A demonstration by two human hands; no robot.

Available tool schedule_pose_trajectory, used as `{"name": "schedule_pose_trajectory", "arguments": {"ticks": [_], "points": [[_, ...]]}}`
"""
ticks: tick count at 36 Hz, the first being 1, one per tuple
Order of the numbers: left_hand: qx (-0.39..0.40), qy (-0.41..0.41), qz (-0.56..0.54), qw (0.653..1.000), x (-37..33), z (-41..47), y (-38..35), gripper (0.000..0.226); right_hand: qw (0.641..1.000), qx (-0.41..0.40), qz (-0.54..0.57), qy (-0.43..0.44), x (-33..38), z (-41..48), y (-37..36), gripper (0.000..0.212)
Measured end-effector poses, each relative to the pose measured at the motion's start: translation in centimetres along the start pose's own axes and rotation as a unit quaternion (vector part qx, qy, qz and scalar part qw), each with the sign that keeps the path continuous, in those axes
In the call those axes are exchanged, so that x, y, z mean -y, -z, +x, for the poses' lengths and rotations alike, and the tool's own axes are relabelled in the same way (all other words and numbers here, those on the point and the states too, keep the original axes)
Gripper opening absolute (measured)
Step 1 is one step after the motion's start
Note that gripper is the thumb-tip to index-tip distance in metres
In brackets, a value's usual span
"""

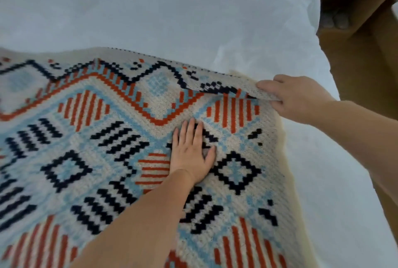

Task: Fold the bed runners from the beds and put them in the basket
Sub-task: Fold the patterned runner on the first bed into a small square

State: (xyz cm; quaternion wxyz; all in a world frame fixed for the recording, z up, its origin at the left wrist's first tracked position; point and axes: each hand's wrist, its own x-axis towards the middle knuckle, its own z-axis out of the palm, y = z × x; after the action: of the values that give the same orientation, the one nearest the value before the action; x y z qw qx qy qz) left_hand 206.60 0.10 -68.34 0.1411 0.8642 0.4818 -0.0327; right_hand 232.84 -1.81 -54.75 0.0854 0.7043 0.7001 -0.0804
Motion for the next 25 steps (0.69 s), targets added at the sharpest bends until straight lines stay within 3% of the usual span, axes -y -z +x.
{"name": "schedule_pose_trajectory", "arguments": {"ticks": [4, 7, 12, 15, 20, 22, 25], "points": [[-0.064, 0.041, -0.148, 0.986, 0.5, -2.3, 4.9, 0.07, 0.998, 0.06, 0.0, 0.008, 3.4, -4.1, 0.2, 0.058], [-0.139, 0.067, -0.176, 0.972, 0.8, -3.0, 9.0, 0.072, 0.994, 0.097, -0.009, 0.043, 5.6, -6.4, 0.0, 0.056], [-0.085, 0.037, -0.056, 0.994, 1.2, -3.4, 12.4, 0.093, 0.992, 0.104, 0.05, 0.058, 8.9, -9.7, -1.0, 0.05], [-0.027, 0.032, -0.07, 0.997, 1.7, -5.1, 12.8, 0.057, 0.992, 0.103, 0.04, 0.056, 10.0, -11.3, -0.8, 0.054], [0.029, 0.067, -0.134, 0.988, 2.0, -9.7, 13.2, 0.045, 0.986, 0.157, 0.004, 0.059, 11.0, -13.4, 0.2, 0.05], [0.035, 0.051, -0.134, 0.989, 2.2, -11.2, 13.5, 0.039, 0.988, 0.146, -0.031, 0.028, 11.5, -14.1, 0.6, 0.043], [0.037, 0.031, -0.135, 0.99, 2.4, -13.0, 14.1, 0.036, 0.984, 0.131, -0.068, -0.098, 12.2, -15.3, 1.6, 0.021]]}}
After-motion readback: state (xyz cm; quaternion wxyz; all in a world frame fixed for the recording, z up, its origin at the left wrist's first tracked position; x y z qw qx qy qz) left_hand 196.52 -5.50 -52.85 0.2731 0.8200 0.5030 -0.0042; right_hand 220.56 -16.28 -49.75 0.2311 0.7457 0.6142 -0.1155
